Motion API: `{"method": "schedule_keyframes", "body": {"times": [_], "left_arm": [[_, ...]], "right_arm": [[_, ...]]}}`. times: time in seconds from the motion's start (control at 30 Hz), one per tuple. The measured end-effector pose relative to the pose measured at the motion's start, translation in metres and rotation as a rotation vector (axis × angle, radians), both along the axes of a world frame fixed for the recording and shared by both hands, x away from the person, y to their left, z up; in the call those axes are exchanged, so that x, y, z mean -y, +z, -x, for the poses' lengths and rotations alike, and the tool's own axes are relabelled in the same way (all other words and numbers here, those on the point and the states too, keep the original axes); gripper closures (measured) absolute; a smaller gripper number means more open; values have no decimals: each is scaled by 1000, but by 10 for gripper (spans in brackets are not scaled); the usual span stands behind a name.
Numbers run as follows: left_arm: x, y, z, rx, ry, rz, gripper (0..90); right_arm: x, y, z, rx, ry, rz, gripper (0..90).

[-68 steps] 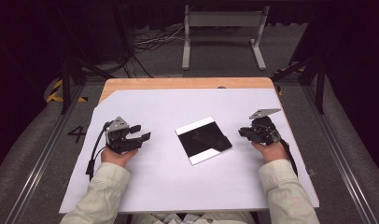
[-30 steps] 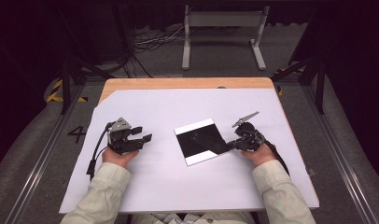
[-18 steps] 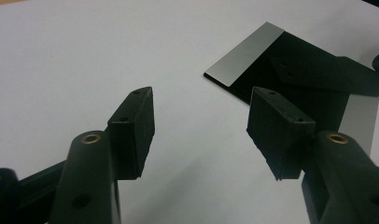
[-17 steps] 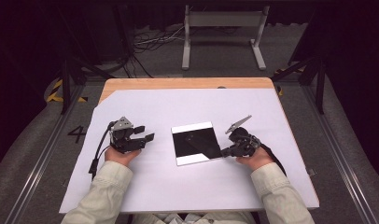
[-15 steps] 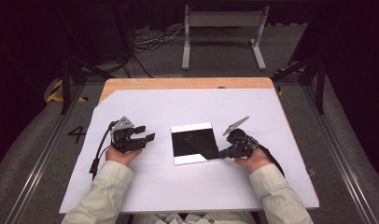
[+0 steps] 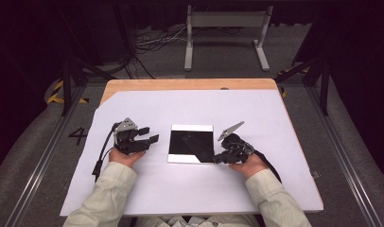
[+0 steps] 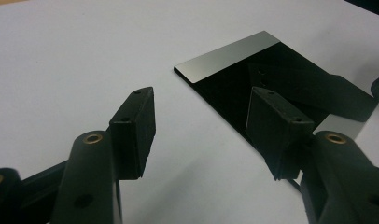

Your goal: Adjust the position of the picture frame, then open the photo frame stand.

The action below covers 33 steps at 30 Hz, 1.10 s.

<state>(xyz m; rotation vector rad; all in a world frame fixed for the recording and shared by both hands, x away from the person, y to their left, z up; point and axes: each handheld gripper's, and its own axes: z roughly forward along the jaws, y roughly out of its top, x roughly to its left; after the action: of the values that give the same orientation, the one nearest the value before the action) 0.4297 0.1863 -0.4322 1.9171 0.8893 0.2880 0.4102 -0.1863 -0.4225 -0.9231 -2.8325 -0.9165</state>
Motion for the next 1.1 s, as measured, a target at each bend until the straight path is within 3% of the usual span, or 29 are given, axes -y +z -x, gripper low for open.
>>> {"method": "schedule_keyframes", "body": {"times": [0.07, 0.17, 0.4, 0.43, 0.53, 0.7, 0.87, 1.1], "left_arm": [[0, 1, 1, -10, -6, -2, 431], [0, 1, 3, -16, -28, -21, 432], [12, 1, 10, 11, -93, -116, 454], [16, 2, 11, 12, -100, -142, 461], [19, 2, 13, 25, -119, -164, 468], [19, 2, 11, 18, -133, -160, 476], [19, 1, 11, 14, -115, -173, 486], [18, 1, 10, 2, -99, -167, 466]], "right_arm": [[0, 1, 0, 2, 12, 18, 893], [4, 7, 0, 21, 7, 6, 892], [29, 36, 6, 135, -25, -42, 856], [32, 39, 9, 153, -9, -55, 849], [34, 42, 11, 173, 11, -72, 836], [32, 43, 14, 211, 81, -98, 798], [31, 40, 15, 207, 98, -92, 793], [23, 33, 14, 155, 96, -27, 779]]}}
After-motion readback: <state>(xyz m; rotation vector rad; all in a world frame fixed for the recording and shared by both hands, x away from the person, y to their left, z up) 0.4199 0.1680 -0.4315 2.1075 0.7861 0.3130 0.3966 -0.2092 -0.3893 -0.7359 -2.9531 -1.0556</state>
